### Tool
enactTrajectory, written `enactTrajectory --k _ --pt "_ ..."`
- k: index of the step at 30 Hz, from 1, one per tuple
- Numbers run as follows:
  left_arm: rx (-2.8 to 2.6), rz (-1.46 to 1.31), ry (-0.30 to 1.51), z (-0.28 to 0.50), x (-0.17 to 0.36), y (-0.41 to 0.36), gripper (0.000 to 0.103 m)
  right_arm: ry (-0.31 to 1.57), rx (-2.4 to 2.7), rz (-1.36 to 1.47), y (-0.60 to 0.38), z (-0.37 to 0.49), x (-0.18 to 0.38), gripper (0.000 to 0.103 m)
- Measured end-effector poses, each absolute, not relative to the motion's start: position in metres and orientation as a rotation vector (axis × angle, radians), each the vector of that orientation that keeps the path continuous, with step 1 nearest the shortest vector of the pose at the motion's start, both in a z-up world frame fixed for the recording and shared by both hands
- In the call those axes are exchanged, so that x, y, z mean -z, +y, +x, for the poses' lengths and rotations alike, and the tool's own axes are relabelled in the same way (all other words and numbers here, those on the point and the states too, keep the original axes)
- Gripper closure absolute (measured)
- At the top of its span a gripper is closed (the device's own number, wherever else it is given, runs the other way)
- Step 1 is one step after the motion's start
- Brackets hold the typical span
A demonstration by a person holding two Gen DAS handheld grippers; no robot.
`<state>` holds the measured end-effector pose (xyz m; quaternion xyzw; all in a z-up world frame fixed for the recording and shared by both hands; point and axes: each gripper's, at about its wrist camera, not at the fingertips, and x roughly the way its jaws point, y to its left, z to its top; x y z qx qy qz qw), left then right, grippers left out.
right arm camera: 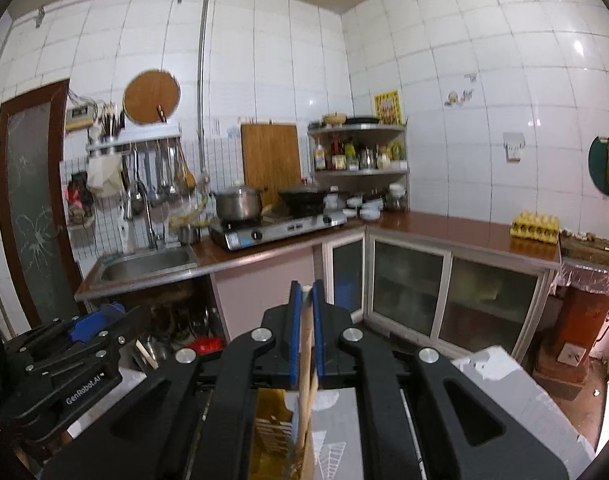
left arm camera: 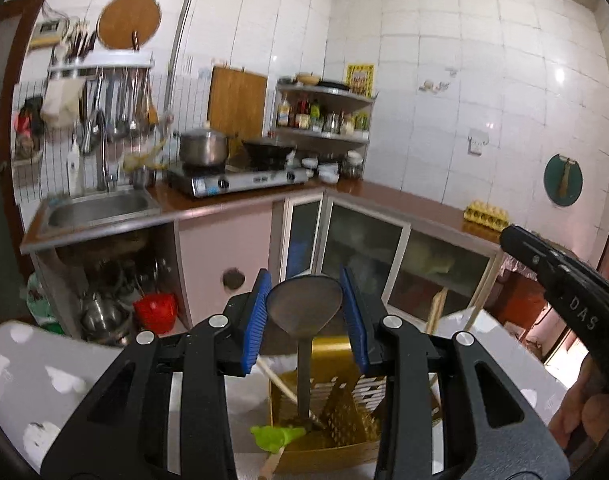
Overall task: Organize utensils
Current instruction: 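Open the left tool to drop the spoon while the right tool drops its chopstick into the holder, then close the right tool on another chopstick while the left tool moves back to the utensils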
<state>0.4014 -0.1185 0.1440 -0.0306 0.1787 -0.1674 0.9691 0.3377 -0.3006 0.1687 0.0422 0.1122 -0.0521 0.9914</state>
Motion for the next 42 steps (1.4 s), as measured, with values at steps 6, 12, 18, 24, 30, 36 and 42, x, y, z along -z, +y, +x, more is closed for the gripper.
enactTrajectory --k 6,12,18,24,30,36,42 --pt "0.316 -0.041 0.415 0.413 -0.109 -0.119 0.069 0.308 0.092 0.088 -0.3 0.352 -0.137 0.097" --pt "0.3 -0.035 0.436 0.411 -0.1 -0.115 0.054 0.391 0.099 0.071 -0.299 0.355 -0.113 0.096" --pt "0.274 -0.068 0.39 0.379 -0.127 -0.086 0.021 0.403 0.127 0.121 -0.316 0.33 -0.119 0.042" --pt "0.256 -0.091 0.398 0.341 -0.139 -0.052 0.005 0.456 0.167 0.154 -0.324 0.295 -0.114 0.042" --pt "0.21 -0.059 0.474 0.312 -0.114 -0.031 0.005 0.538 0.202 0.16 -0.313 0.27 -0.08 0.042" --pt "0.154 -0.048 0.598 0.307 -0.06 -0.011 0.005 0.621 0.21 0.152 -0.294 0.259 -0.037 0.042" --pt "0.089 -0.03 0.688 0.31 -0.015 -0.002 0.005 0.701 0.217 0.15 -0.272 0.261 0.002 0.042"
